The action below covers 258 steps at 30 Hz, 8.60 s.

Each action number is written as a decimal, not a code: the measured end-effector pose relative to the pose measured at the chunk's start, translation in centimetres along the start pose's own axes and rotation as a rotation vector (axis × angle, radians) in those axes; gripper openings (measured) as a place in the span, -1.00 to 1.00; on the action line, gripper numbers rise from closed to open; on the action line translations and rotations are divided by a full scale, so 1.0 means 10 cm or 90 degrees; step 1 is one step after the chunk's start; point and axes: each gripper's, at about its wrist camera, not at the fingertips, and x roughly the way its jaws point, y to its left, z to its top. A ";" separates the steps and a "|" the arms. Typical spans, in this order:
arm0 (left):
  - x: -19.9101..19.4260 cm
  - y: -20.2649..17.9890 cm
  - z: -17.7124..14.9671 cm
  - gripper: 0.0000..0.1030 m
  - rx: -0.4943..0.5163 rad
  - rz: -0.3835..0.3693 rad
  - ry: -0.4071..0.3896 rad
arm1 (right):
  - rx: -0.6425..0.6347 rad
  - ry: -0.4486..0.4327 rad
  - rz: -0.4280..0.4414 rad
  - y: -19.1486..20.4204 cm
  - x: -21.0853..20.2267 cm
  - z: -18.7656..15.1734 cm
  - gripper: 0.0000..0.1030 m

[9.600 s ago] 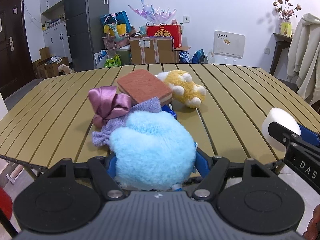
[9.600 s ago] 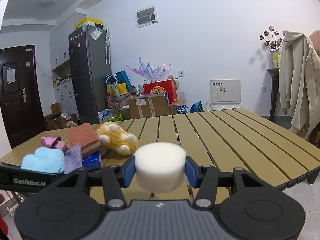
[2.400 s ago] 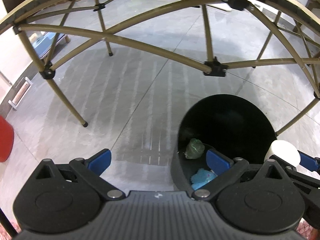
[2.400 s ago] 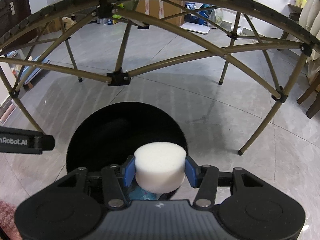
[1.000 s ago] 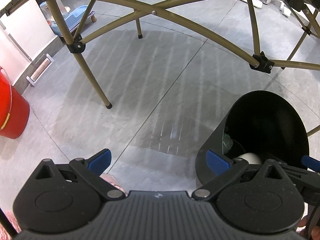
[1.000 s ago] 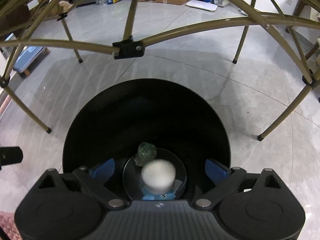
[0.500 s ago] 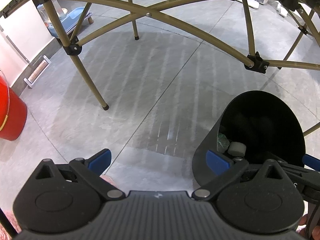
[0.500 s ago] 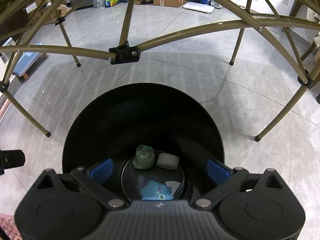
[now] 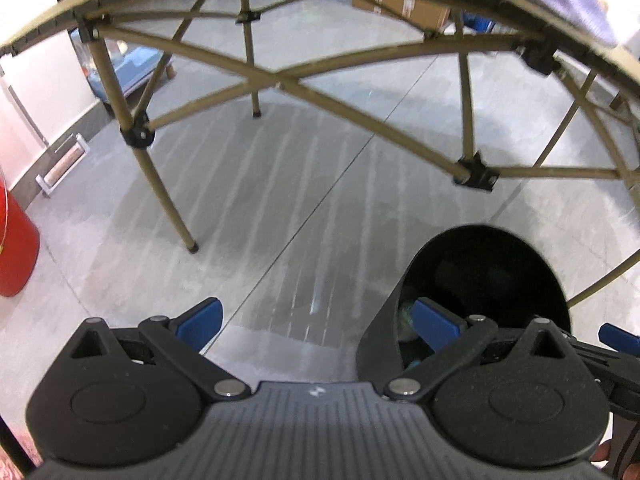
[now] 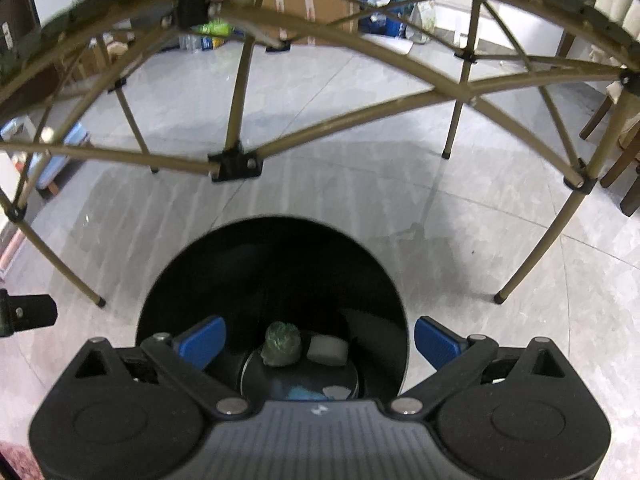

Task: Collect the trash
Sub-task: 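Raise both tools back toward the table pile, then close the right gripper on the lilac cloth bag, then grasp the pink satin bag with the left gripper while the right gripper holds the lilac cloth, then carry the pink bag and lilac cloth down over the black bin with both grippers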

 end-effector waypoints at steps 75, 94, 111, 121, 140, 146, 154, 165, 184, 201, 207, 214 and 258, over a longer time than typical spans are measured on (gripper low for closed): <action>-0.81 0.43 1.35 1.00 -0.095 0.022 -0.354 | -0.155 -0.425 0.062 1.16 -0.43 1.40 0.32; -0.82 0.29 1.40 1.00 -0.082 0.015 -0.354 | -0.136 -0.433 0.102 0.79 -0.65 1.35 -0.31; -0.87 -0.35 1.46 1.00 -0.051 -0.067 -0.358 | -0.093 -0.490 0.042 0.02 -0.96 1.36 -0.31; -0.69 -0.95 1.50 1.00 -0.036 -0.082 -0.333 | -0.073 -0.486 0.012 -0.29 -0.94 1.40 -0.31; -0.27 -1.07 1.61 0.89 -0.034 -0.013 -0.278 | -0.046 -0.450 -0.014 -0.44 -0.64 1.49 -0.31; -0.32 -0.94 1.58 0.20 -0.027 -0.031 -0.290 | -0.047 -0.452 -0.012 -0.44 -0.64 1.50 -0.31; -0.36 -0.85 1.58 0.08 -0.039 -0.033 -0.295 | -0.049 -0.454 -0.009 -0.46 -0.64 1.49 -0.31; -0.70 -0.79 1.47 0.06 -0.010 -0.041 -0.369 | -0.066 -0.462 0.008 -0.38 -0.77 1.45 -0.31; -1.34 -0.73 0.97 0.06 0.023 -0.060 -0.386 | -0.088 -0.498 0.012 -0.37 -1.66 1.04 -0.31; -1.84 -0.52 0.32 0.06 0.061 -0.054 -0.367 | -0.126 -0.465 0.026 -0.31 -2.23 0.37 -0.31; -1.87 -0.50 0.10 0.06 0.082 -0.050 -0.344 | -0.131 -0.433 0.030 -0.31 -2.28 0.15 -0.31; -1.80 -0.45 -0.14 0.06 0.101 -0.047 -0.301 | -0.137 -0.398 0.033 -0.31 -2.29 -0.05 -0.31; -0.02 -0.35 -0.90 0.05 0.118 0.003 0.112 | -0.161 -0.005 -0.008 -0.36 -0.68 -0.94 -0.31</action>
